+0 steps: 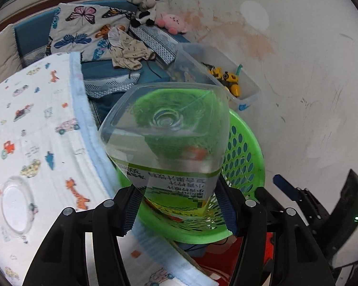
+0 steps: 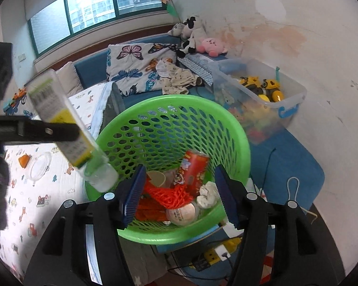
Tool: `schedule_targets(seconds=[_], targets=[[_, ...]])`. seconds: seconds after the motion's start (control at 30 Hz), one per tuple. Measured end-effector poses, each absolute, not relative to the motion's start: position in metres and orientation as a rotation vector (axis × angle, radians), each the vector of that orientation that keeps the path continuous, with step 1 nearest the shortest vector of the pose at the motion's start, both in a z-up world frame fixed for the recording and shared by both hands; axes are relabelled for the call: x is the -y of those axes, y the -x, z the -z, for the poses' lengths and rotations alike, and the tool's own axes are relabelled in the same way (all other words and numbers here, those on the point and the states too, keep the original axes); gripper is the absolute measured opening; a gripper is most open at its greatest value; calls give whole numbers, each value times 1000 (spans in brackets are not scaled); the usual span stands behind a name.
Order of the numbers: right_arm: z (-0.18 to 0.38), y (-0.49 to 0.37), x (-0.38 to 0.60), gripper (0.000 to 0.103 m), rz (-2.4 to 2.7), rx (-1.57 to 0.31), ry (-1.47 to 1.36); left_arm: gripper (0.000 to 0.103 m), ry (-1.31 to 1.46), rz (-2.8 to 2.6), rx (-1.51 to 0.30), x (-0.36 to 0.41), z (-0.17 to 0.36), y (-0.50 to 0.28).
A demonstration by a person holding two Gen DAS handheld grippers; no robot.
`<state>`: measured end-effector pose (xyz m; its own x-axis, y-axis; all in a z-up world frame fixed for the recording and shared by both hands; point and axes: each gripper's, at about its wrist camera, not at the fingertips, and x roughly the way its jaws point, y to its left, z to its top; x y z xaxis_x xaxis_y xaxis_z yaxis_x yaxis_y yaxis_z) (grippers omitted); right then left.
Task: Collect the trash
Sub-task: 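Release the drink bottle from the left gripper into the basket, then grasp the orange on the bed with the left gripper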
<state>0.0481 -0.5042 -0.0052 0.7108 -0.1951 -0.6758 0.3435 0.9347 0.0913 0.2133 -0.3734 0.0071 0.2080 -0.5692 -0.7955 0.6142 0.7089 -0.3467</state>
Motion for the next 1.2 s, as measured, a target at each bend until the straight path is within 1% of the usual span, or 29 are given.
schedule_targets(seconds=[0.03,0.1,0.13,0.2,0.23,0.27,0.5,0.77,0.83,1.2], targets=[[5,-46,505,61,302,-719,-220,57,-57,824,-1090,377,-3,-213],[3,-43,506,61,302,-710,-228,61,-62,828,-1098,381,3,-212],[3,-42,506,61,301,-707,-232,66,-59,833,-1097,382,5,-210],[1,-40,506,61,297,-701,-239,69,-59,840,-1088,380,4,-209],[0,-39,506,61,296,-698,-242,73,-64,846,-1081,379,3,-207],[-1,-38,506,61,296,-696,-242,74,-66,844,-1071,377,1,-205],[-5,-33,495,63,273,-686,-240,74,-69,829,-1010,346,-11,-198],[-13,-38,463,68,205,-671,-219,74,-47,722,-985,280,-11,-196],[-14,-41,454,71,185,-669,-212,74,-46,695,-976,264,-9,-196],[-11,-71,401,76,61,-693,-163,74,-34,507,-917,169,-5,-213]])
